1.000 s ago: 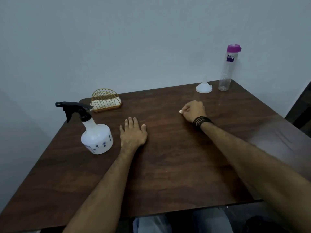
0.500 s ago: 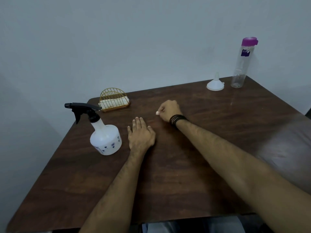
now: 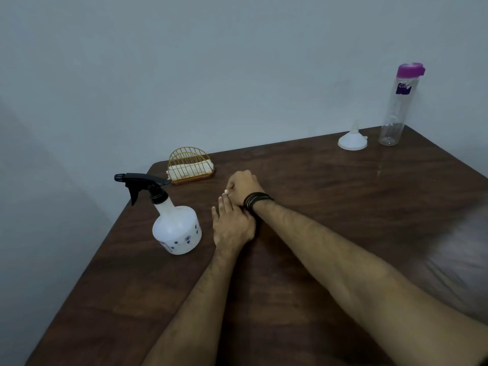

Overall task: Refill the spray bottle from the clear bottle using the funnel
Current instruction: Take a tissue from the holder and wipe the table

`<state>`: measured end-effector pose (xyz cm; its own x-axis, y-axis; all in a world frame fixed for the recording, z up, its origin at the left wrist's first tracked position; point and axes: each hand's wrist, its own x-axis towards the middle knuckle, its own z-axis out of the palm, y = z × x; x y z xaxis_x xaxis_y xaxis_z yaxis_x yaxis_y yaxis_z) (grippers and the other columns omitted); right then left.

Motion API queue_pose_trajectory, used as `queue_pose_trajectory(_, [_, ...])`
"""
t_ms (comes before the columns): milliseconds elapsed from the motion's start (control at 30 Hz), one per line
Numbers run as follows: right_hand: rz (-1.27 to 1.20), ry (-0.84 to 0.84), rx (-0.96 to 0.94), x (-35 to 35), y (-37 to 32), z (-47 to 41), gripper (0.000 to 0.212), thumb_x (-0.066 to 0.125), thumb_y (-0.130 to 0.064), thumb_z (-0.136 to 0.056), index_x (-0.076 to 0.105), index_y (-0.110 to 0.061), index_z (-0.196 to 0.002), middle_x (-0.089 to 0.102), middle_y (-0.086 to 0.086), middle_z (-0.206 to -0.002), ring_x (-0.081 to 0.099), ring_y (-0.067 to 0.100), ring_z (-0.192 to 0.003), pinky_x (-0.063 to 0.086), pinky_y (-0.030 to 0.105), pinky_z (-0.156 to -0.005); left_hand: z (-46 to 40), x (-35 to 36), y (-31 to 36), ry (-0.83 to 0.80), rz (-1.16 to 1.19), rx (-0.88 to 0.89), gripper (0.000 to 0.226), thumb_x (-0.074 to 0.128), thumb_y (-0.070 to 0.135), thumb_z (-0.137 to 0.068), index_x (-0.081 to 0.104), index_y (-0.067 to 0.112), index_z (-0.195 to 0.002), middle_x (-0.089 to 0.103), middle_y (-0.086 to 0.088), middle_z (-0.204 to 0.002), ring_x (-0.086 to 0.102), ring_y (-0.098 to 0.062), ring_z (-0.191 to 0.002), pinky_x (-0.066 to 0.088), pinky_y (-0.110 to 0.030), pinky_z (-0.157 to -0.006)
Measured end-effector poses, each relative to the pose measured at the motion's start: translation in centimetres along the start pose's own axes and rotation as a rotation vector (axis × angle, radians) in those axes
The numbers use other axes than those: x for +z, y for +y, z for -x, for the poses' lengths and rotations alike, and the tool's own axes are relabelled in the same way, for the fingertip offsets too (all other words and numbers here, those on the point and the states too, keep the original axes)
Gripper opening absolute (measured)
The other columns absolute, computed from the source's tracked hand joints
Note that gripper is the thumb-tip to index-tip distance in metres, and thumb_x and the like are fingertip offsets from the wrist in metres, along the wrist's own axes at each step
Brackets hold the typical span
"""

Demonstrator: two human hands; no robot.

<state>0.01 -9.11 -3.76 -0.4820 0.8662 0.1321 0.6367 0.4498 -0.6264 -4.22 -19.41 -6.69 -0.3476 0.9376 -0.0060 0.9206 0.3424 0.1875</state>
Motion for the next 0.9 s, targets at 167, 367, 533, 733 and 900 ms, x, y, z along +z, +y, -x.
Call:
queue_pose_trajectory(167, [0.034, 0.106, 0.114, -4.2, 5.2, -0.4, 0.015, 0.079, -0.033, -0.082, 0.081, -0.019, -0.090, 0.078, 0.001, -0.098, 0.071, 0.020, -0.098, 0.054, 0.027, -0.095, 0.0, -0.2, 0.0, -0.011, -0.007, -0.021, 0.066, 0.019, 0.039, -0.106, 0.006, 0.005, -0.160, 0.002, -0.012, -0.169, -0.001, -0.023, -0.156, 0.001, -0.045, -0.126])
queue_pose_trajectory(367, [0.089, 0.315, 0.403, -14.9, 17.7, 2.4, 0.013, 0.078, -0.031, -0.085, 0.081, -0.018, -0.085, 0.077, 0.008, -0.097, 0.069, 0.027, -0.103, 0.053, 0.031, -0.096, -0.2, -0.2, 0.2, -0.032, -0.023, -0.039, 0.066, 0.016, 0.041, -0.106, 0.004, 0.007, -0.160, -0.001, -0.011, -0.169, -0.002, -0.023, -0.156, 0.000, -0.046, -0.126])
queue_pose_trajectory(533, [0.096, 0.347, 0.409, -16.0, 18.2, 7.2, 0.007, 0.076, -0.025, -0.086, 0.082, -0.019, -0.087, 0.076, 0.003, -0.102, 0.068, 0.021, -0.103, 0.052, 0.030, -0.100, -0.1, -0.1, 0.5, -0.035, -0.026, -0.052, 0.068, 0.016, 0.043, -0.105, 0.006, 0.006, -0.160, 0.001, -0.012, -0.169, 0.000, -0.025, -0.156, 0.001, -0.047, -0.126])
queue_pose_trajectory(733, [0.070, 0.174, 0.177, -11.9, 13.2, 13.4, 0.002, 0.080, -0.022, -0.084, 0.080, -0.025, -0.084, 0.073, -0.008, -0.097, 0.067, 0.008, -0.086, 0.053, 0.023, -0.089, 0.8, -0.2, 1.6, -0.074, -0.022, -0.106, 0.073, 0.015, 0.050, -0.104, 0.004, 0.005, -0.160, -0.001, -0.015, -0.169, -0.002, -0.029, -0.156, -0.001, -0.050, -0.125])
queue_pose_trajectory(900, [0.071, 0.145, 0.118, -12.8, 13.3, 16.6, 0.008, 0.081, -0.029, -0.083, 0.081, -0.021, -0.086, 0.069, -0.012, -0.085, 0.060, 0.001, -0.073, 0.051, 0.019, -0.077, 3.3, 0.3, 4.2, -0.089, -0.017, -0.083, 0.079, 0.015, 0.055, -0.103, 0.003, 0.000, -0.159, -0.003, -0.021, -0.167, -0.004, -0.035, -0.155, -0.002, -0.053, -0.124])
